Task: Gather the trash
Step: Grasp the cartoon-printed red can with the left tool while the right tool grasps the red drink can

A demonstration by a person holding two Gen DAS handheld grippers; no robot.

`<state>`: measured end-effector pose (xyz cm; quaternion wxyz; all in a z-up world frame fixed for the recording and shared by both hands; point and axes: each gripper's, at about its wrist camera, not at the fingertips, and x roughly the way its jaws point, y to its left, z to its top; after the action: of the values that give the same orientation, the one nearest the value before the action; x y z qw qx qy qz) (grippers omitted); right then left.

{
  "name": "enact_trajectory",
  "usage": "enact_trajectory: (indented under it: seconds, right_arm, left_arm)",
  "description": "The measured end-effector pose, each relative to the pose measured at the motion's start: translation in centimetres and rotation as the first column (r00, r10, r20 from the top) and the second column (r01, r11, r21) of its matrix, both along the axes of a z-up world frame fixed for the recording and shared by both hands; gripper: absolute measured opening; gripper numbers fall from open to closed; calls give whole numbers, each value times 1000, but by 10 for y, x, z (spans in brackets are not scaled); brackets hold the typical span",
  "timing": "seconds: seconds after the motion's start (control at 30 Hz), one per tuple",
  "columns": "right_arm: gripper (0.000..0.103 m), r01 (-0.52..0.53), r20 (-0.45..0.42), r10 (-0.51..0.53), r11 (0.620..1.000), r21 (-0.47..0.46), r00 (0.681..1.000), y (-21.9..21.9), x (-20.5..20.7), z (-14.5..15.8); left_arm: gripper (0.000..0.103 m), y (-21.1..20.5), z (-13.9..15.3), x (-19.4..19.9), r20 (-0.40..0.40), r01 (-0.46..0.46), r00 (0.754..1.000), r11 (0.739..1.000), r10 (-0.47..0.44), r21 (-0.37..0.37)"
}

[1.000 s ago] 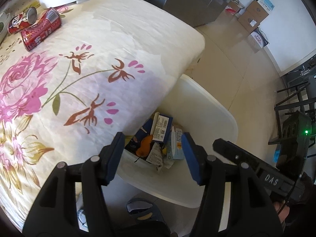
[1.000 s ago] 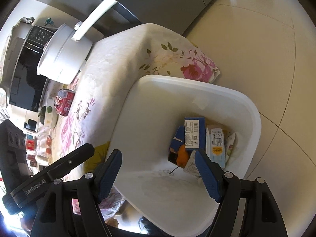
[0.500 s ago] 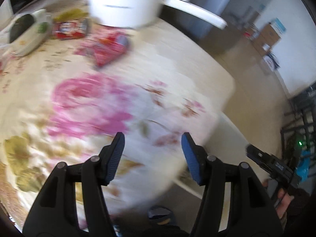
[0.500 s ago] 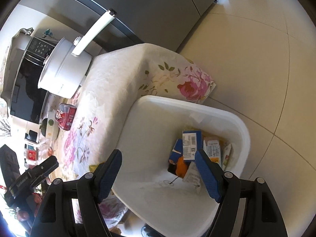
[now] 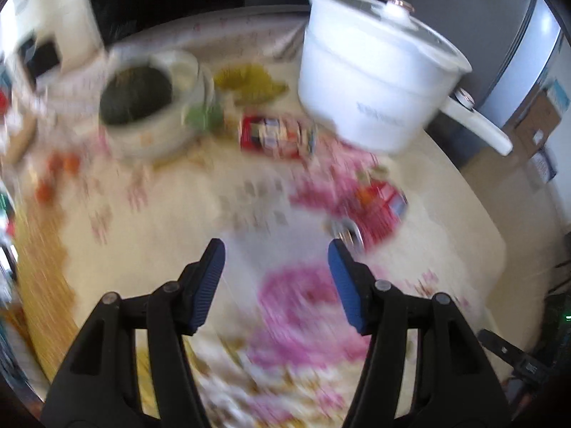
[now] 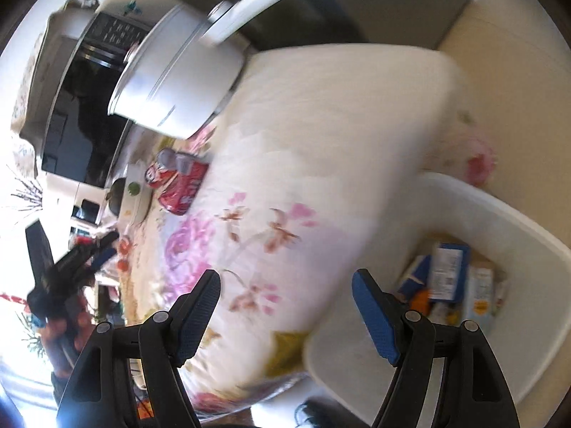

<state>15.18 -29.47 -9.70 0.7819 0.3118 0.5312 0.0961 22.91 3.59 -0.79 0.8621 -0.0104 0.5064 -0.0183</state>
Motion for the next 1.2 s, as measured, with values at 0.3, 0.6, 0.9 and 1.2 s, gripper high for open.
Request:
enact_trajectory:
  seconds: [0.3, 0.6, 0.9, 1.2]
  right_arm:
    - [78, -70, 24, 71, 996, -58, 997, 35, 30, 0]
    - [78, -69, 30, 70, 997, -43, 997, 40, 41, -8]
    - [78, -98, 52, 103, 992, -84, 993, 55, 53, -5]
    - [78, -98, 50, 103, 991, -93, 993, 67, 66, -6]
  left_arm:
    - [80, -41, -13, 90, -51, 465, 864, 753, -501, 466]
    - [79, -45, -53, 129, -324, 806, 582, 477, -745, 351]
    - [80, -44, -99, 157, -389, 834, 548, 446, -741, 325]
    - [56, -47, -117, 156, -428, 795, 606, 497, -670, 347]
